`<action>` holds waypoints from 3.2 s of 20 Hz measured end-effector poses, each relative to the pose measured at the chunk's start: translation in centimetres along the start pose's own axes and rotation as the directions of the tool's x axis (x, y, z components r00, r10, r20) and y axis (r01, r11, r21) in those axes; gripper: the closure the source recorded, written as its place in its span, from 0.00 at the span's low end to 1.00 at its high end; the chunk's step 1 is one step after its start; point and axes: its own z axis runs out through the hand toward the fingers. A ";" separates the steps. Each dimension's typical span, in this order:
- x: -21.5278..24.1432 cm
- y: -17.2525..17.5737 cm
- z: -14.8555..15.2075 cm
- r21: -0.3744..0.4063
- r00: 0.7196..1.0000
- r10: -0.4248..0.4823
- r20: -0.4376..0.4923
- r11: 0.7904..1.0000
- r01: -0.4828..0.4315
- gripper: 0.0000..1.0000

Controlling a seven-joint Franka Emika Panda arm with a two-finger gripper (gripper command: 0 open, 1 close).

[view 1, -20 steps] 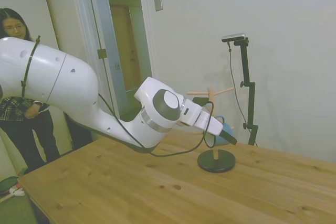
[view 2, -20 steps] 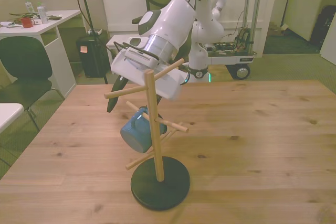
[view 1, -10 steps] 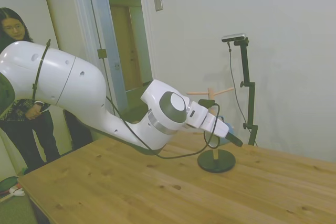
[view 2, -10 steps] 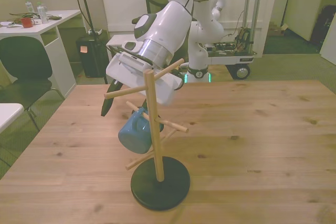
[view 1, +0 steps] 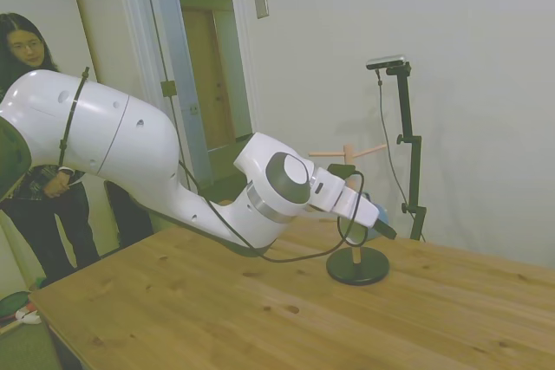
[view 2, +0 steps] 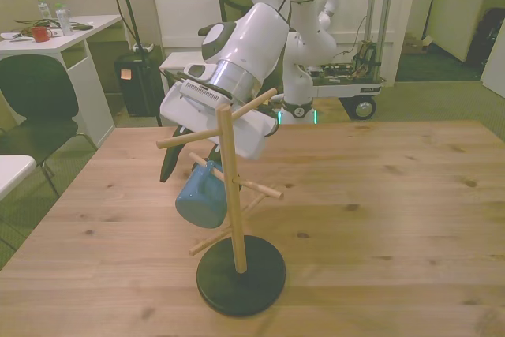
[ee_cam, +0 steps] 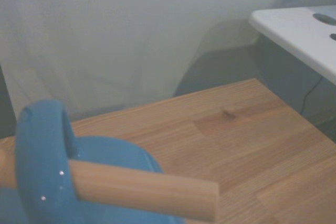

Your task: Unload the mug

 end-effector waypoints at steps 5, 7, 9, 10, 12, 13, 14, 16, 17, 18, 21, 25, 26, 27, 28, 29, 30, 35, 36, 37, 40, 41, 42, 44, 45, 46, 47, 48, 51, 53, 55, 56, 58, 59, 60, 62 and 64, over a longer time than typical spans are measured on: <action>0.0 -0.1 -0.2 0.006 1.000 0.001 0.001 1.000 -0.001 1.00; -0.1 -0.2 -0.3 0.009 1.000 0.000 0.002 1.000 0.000 1.00; -0.1 -0.3 -0.4 0.010 1.000 0.000 0.003 1.000 0.000 1.00; -0.2 -0.3 -0.4 0.011 1.000 0.000 0.004 1.000 0.000 1.00; -0.3 -0.2 -0.5 0.010 1.000 0.001 0.006 1.000 -0.001 1.00; -0.3 -0.2 -0.5 0.009 1.000 0.001 0.007 1.000 -0.001 1.00; -0.3 -0.1 -0.5 0.009 1.000 0.002 0.008 1.000 -0.002 1.00; -0.3 -0.1 -0.7 0.009 1.000 0.003 0.008 1.000 -0.003 1.00; -0.2 -0.1 -0.8 0.011 1.000 0.004 0.007 1.000 -0.004 1.00; -0.2 -0.2 -0.9 0.012 1.000 0.004 0.006 1.000 -0.004 1.00; 0.0 -0.5 -1.5 0.022 1.000 0.006 0.003 1.000 -0.006 1.00; 0.1 -0.7 -2.5 0.032 1.000 0.007 0.003 0.999 -0.007 1.00; 0.0 -0.5 -2.7 0.030 1.000 0.007 0.005 1.000 -0.007 1.00; 0.0 -0.3 -2.9 0.030 1.000 0.007 0.006 1.000 -0.008 1.00; 0.0 -0.3 -3.1 0.030 1.000 0.008 0.006 1.000 -0.008 1.00; 0.0 -0.2 -3.4 0.032 1.000 0.009 0.007 0.999 -0.009 1.00; 0.0 -0.1 -3.6 0.034 1.000 0.010 0.007 0.999 -0.010 1.00; 0.4 0.7 -4.5 0.031 1.000 0.028 0.010 0.999 -0.029 1.00; 0.7 1.1 -4.6 0.029 0.999 0.034 0.008 0.999 -0.034 1.00; 1.1 1.6 -4.7 0.026 0.999 0.041 0.005 0.999 -0.041 1.00; 3.2 3.8 -4.5 0.012 0.997 0.075 -0.006 0.997 -0.075 1.00; 4.0 4.7 -4.4 0.006 0.996 0.087 -0.011 0.996 -0.087 1.00; 4.7 5.6 -4.3 0.000 0.995 0.098 -0.014 0.995 -0.098 1.00; 5.9 8.0 -4.8 -0.008 0.994 0.113 -0.003 0.994 -0.113 1.00; 5.6 9.1 -5.4 -0.011 0.994 0.106 0.023 0.994 -0.106 1.00; 4.8 9.8 -6.3 -0.015 0.994 0.093 0.054 0.996 -0.093 1.00; 3.5 10.1 -7.4 -0.012 0.993 0.080 0.091 0.997 -0.080 1.00; 2.0 10.1 -8.7 -0.007 0.989 0.069 0.132 0.998 -0.068 1.00; -1.7 9.4 -13.3 -0.003 0.959 0.032 0.282 0.999 -0.033 1.00; -2.2 8.8 -16.7 0.000 0.921 -0.004 0.389 1.000 0.004 1.00; -1.9 9.2 -19.6 0.001 0.873 -0.044 0.485 0.999 0.050 1.00; -1.9 9.3 -20.9 0.003 0.844 -0.066 0.533 0.997 0.076 1.00; -2.5 8.8 -22.4 0.003 0.786 -0.116 0.608 0.990 0.144 1.00; -3.3 8.5 -22.3 -0.001 0.761 -0.140 0.634 0.983 0.182 1.00; -4.2 8.3 -21.5 -0.011 0.737 -0.161 0.656 0.975 0.223 1.00; -6.1 8.0 -19.1 -0.035 0.694 -0.196 0.692 0.952 0.305 1.00; -7.3 7.4 -16.3 -0.052 0.679 -0.209 0.703 0.938 0.343 1.00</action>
